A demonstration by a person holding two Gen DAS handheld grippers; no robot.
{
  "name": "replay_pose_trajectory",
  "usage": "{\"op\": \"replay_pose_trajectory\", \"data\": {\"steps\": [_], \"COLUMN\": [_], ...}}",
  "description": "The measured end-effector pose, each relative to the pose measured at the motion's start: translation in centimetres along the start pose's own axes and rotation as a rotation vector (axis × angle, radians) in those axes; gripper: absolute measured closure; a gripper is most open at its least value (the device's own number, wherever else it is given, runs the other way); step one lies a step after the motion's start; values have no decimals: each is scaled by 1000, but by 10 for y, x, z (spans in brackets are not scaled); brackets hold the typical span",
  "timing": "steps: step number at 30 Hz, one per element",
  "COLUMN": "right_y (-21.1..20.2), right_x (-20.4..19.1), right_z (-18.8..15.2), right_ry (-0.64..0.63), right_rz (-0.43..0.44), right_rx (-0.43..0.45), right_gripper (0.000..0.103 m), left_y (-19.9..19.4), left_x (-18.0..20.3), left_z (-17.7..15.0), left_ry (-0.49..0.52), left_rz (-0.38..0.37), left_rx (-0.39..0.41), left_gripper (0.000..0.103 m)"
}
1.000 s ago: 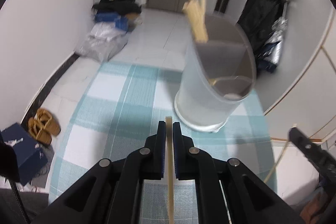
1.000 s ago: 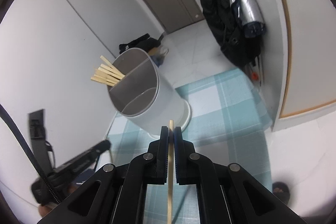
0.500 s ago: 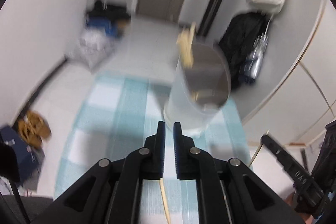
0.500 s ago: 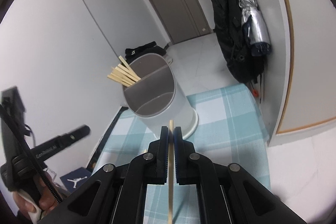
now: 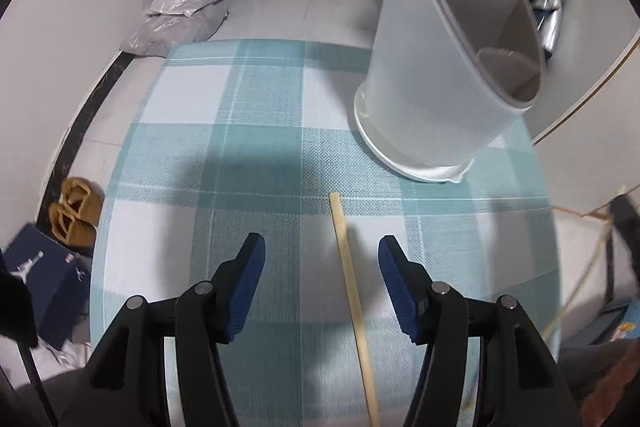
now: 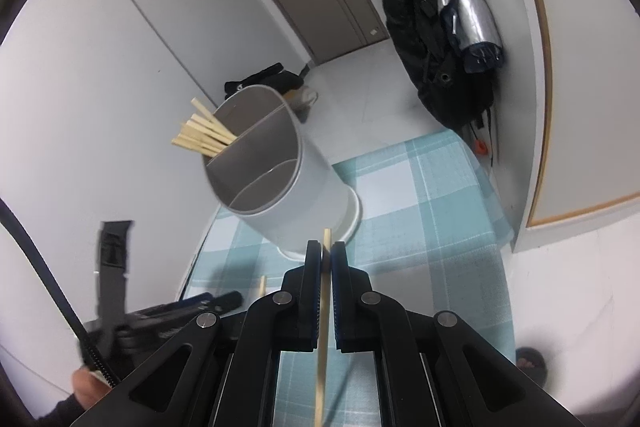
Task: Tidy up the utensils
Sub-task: 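Carry both held chopsticks up over the white holder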
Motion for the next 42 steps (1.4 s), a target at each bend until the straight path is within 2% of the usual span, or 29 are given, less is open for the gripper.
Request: {"op": "replay_pose_trajectory", "data": {"steps": [5,8,10,12,14,16,20,24,28,33,39,42], "right_y": [-1,-1,1,2,3,3,3,3,-1,-12,-26,-31], "right_x": [6,8,9,10,9,9,8,12,9,-7,-27,-39], "right_z": [9,12,13,13,13,12,12,12,13,11,4,0], "right_ry": [12,20,32,38,38,37,24,46,47,-30,-123,-192], "right_rz": [10,17,24,27,29,32,24,21,20,13,16,-1], "right_rx": [2,-6,-14,-18,-24,-28,-29,-27,-6,47,114,134], "right_gripper": [99,99,99,99,99,99,99,99,99,99,99,99], "left_y": [15,27,27,26,25,25,23,1,-47,-101,-128,-132], "left_x": [2,-1,0,2,9,14,8,5,5,12,22,23], "left_z": [5,6,8,10,12,12,12,13,8,3,-7,-13], "left_ry": [26,25,35,30,45,50,-21,-64,-70,-49,-30,-23], "left_rz": [20,81,105,94,78,54,11,-27,-58,-84,-99,-103], "left_rx": [-60,-115,-117,-118,-122,-127,-114,-28,125,300,394,411], "left_gripper": [48,48,50,62,87,98,99,100,100,100,100,100]}}
Point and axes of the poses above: each gripper's, at about its wrist camera, not at the fingertips, and y roughly the way its jaws point, x to its right, z to its top, the point moved 7 cm from there along y, roughly the way its jaws point, and after that the axes turned 4 degrees about -x, right-handed, at the moved point
